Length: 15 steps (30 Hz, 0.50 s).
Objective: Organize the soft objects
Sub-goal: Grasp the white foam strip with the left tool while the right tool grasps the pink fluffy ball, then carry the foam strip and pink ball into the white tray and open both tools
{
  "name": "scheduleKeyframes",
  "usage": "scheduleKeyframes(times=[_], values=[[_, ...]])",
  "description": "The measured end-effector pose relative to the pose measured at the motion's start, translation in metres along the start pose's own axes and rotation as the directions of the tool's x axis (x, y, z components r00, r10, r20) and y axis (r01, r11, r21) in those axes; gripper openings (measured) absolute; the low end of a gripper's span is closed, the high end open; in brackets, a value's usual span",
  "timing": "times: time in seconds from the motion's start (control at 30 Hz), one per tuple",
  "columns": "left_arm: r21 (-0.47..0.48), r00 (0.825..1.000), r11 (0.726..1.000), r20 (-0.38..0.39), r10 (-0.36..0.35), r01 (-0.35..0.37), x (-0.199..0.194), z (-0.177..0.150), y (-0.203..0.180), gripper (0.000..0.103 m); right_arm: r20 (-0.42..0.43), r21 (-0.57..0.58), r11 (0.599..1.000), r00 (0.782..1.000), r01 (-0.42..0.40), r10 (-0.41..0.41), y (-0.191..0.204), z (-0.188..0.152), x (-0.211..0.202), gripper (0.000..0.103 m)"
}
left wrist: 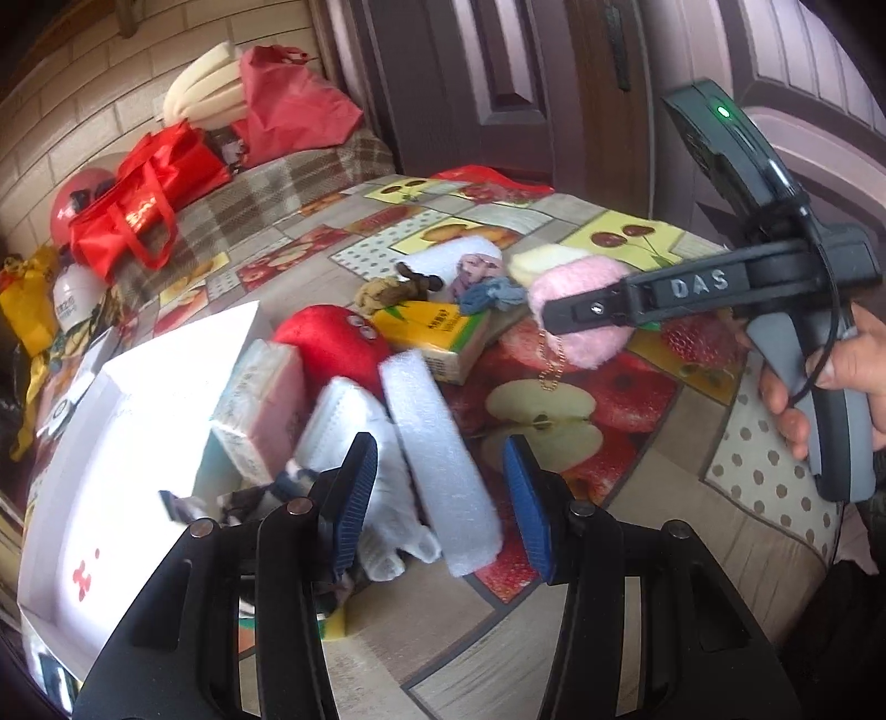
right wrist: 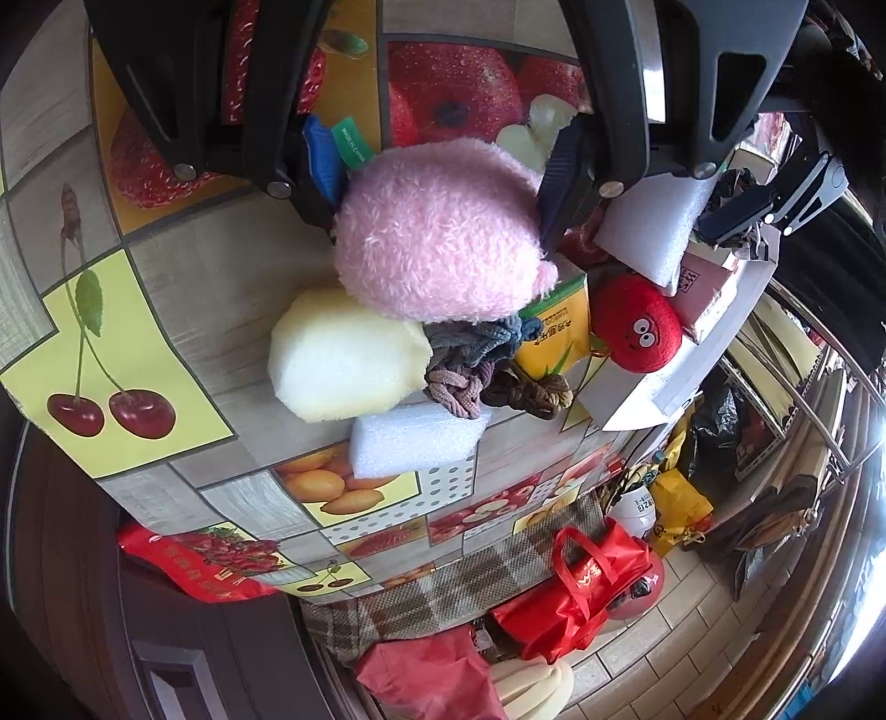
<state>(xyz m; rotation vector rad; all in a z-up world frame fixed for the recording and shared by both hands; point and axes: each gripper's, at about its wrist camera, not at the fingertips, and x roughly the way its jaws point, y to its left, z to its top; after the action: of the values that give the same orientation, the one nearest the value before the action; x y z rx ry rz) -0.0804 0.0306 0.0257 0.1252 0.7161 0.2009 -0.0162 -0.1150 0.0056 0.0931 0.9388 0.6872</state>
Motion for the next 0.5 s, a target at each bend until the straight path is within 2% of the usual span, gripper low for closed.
scheduleKeyframes(times=[0.1,0.13,0.17,0.23,0.27,0.37,0.5], values=[[0.048,0.999,0.999,-0.037,0.01,-0.008,0.008,0.0,-0.01,0.047,0.001,-0.001,1.0,1.0,0.001,-0.001,0.0,0.0,0.0,0.062],[0.054,0.999,0.999,-0.04,0.007,-0.005,0.01,0.0,-0.011,0.043,0.001,-0.001,1.0,1.0,0.0,0.0,0.0,0.0,0.0,0.062],[0.053,0.999,0.999,-0.048,0.001,0.002,0.011,0.0,-0.01,0.034,0.001,0.0,1.0,1.0,0.0,0.0,0.0,0.0,0.0,0.062],[0.039,0.999,0.999,-0.048,-0.01,0.011,0.012,-0.001,-0.007,0.025,0.001,0.001,1.0,1.0,-0.002,0.002,0.0,0.001,0.0,0.062],[0.026,0.999,0.999,-0.037,-0.023,0.024,0.01,-0.001,-0.005,0.018,0.005,0.002,1.0,1.0,-0.002,0.002,0.0,0.001,0.0,0.062],[0.01,0.999,0.999,0.032,-0.036,0.036,-0.004,-0.002,-0.001,0.018,0.038,-0.004,1.0,0.999,-0.003,0.003,0.002,0.001,-0.007,0.062],[0.022,0.986,0.999,0.167,0.02,-0.024,-0.032,-0.005,0.0,0.018,0.148,-0.043,0.999,0.989,0.015,-0.008,0.009,-0.002,-0.027,0.061]])
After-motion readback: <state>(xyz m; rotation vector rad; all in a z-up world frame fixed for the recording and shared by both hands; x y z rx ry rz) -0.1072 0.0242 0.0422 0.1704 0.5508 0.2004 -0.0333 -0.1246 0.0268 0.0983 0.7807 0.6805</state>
